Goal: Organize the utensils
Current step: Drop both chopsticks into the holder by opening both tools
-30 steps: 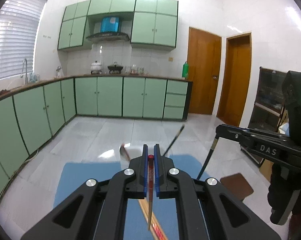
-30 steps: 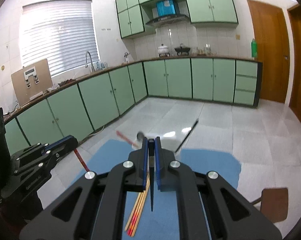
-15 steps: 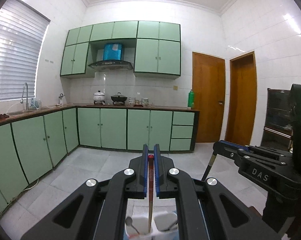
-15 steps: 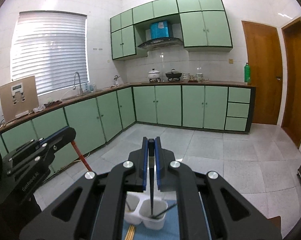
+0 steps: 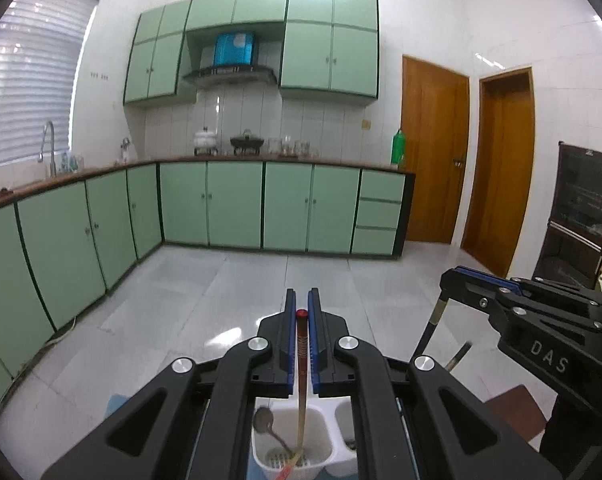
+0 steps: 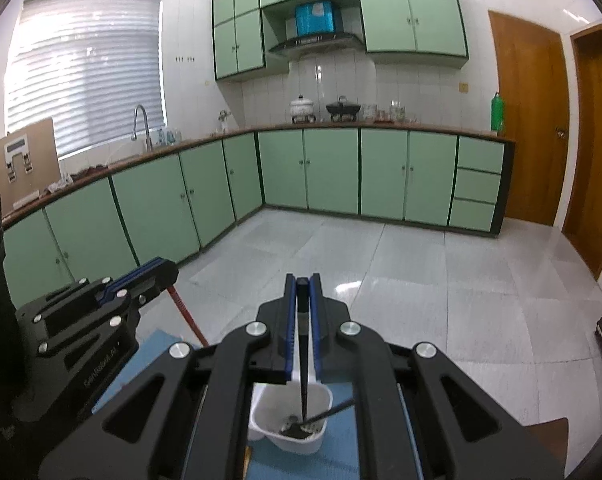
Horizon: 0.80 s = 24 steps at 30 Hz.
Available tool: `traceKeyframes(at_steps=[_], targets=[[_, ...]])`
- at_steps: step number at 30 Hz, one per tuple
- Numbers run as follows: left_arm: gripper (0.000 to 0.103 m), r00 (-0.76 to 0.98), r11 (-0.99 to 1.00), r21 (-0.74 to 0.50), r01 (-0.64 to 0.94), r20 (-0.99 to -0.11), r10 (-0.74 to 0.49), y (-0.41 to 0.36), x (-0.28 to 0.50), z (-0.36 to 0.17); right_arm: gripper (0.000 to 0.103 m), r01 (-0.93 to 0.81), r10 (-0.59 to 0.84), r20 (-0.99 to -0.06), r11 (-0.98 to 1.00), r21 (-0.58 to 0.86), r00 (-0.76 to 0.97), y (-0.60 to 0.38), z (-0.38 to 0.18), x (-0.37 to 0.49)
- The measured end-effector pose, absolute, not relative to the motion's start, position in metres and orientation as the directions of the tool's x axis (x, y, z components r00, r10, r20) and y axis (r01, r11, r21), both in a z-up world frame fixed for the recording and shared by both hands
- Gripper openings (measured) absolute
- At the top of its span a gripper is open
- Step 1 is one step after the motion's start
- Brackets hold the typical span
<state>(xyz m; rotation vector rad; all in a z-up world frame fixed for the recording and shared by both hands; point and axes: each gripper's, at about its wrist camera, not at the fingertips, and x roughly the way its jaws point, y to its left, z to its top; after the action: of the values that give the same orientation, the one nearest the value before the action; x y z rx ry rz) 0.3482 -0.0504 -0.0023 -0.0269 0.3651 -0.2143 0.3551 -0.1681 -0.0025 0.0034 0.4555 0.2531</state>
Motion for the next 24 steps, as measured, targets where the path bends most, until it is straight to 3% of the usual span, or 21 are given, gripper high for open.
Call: traceKeyframes(at_steps=[5,9,15,18,24], targets=[[0.01,0.907,0.977,-0.067,0.203,-0.364,-0.213,-0.043,0.343,-0.004,0.013,-0.22,0.222,-0.428,0.974,0.055,0.876,-0.171,-0.005,0.342],[0.028,0.914,0.978,-0.072,0.194,-0.349,-0.207,-0.036,0.33,0.006,0.028,-0.185,0.196,-0.395,0.98,0.066,0.898,-0.183,0.004,0.325],[0.059,0.922,0.981,-0.056,0.187,-0.335,-0.195,-0.028,0.286,0.01,0.066,-0.136,0.157,-0.36,0.987,0.082,0.919,-0.209,0.001,0.281],[0.067,0.917,0.98,-0.064,0.186,-0.348,-0.197,-0.023,0.258,-0.001,0.087,-0.136,0.155,-0.365,0.988,0.078,0.918,-0.215,-0.013,0.253],[0.073,0.892,0.984,-0.091,0.153,-0.416,-0.178,-0.01,0.209,-0.044,0.092,-0.116,0.136,-0.426,0.991,0.073,0.894,-0.217,-0.054,0.202]])
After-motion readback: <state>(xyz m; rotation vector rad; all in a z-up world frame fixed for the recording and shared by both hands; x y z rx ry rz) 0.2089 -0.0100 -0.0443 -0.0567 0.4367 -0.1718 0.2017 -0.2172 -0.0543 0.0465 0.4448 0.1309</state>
